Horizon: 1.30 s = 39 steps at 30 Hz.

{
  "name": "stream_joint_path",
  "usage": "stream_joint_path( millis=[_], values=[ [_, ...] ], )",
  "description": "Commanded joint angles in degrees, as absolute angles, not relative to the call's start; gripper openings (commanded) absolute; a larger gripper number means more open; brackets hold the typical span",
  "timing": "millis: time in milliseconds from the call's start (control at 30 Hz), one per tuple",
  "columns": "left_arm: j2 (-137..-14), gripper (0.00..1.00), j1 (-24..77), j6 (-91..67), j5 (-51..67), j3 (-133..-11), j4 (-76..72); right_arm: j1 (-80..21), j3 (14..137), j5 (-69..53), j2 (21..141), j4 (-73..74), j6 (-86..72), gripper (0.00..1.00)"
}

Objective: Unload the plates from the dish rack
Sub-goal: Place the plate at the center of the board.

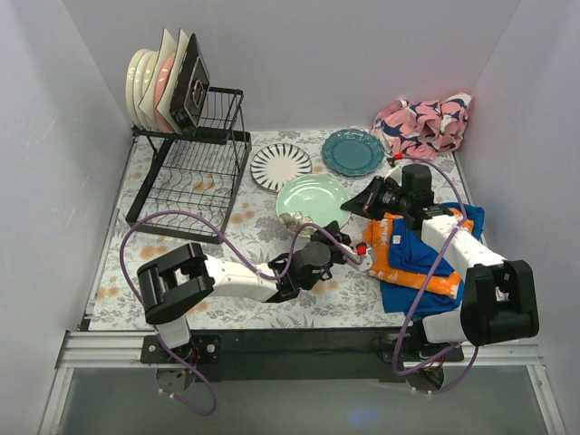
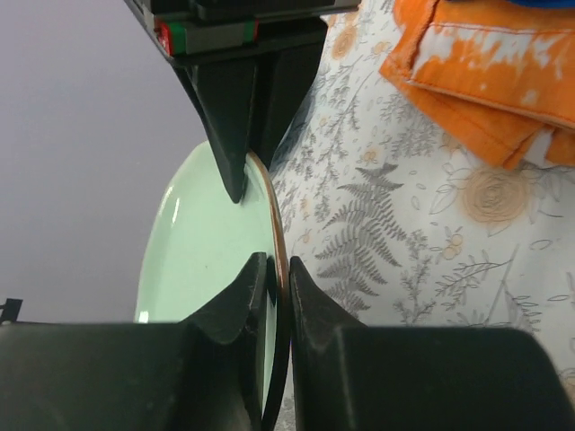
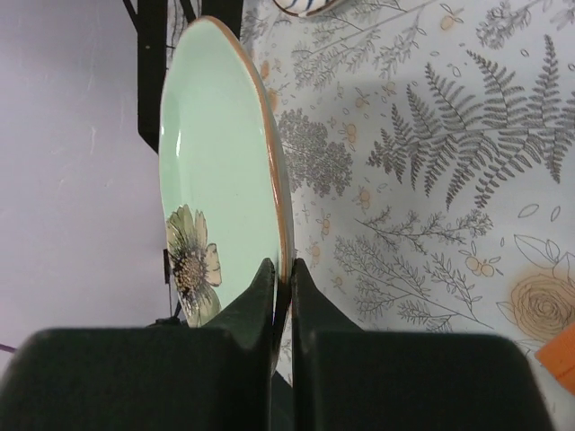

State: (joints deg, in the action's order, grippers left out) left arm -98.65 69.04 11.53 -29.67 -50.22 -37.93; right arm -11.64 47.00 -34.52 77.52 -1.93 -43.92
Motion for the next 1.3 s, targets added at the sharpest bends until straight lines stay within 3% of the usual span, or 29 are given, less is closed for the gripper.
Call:
stream_joint_path(
  millis=[0,33,200,300,533,733,1000,1267],
  values=[
    [-96.68,0.0,69.43,10.38,-31.55,-51.24,-45.27,-11.86,45.79,-39.11,77.43,-9.57,-44.29,0.01],
    [-96.68,0.0,69.43,8.8,-31.64,-51.24,-43.78,-11.87,45.79,-39.37,77.26,-10.71,-44.73,0.01],
    [-96.24,0.39,69.43,2.82,-31.91,-50.8,-41.05,-11.78,45.88,-39.03,76.2,-15.29,-47.81,0.01],
    [-95.28,0.45,69.52,-1.56,-31.47,-49.92,-38.68,-11.25,45.79,-38.5,75.94,-18.1,-48.95,0.01],
    [-91.94,0.57,69.79,-10.54,-28.92,-47.73,-31.74,-8.0,46.93,-39.37,77.25,-23.38,-51.42,0.01],
    [-88.25,0.6,70.14,-22.46,-23.22,-46.58,-25.85,-3.17,49.57,-39.29,79.63,-26.01,-51.59,0.01],
    [-85.27,0.61,70.14,-44.54,-20.48,-51.16,-8.28,13.43,52.73,-37.97,84.36,-31.38,-52.82,0.01],
    [-74.28,0.69,70.14,-48.43,-21.35,-40.71,-14.05,24.68,60.02,-35.33,94.56,-31.55,-52.73,0.01]
  ],
)
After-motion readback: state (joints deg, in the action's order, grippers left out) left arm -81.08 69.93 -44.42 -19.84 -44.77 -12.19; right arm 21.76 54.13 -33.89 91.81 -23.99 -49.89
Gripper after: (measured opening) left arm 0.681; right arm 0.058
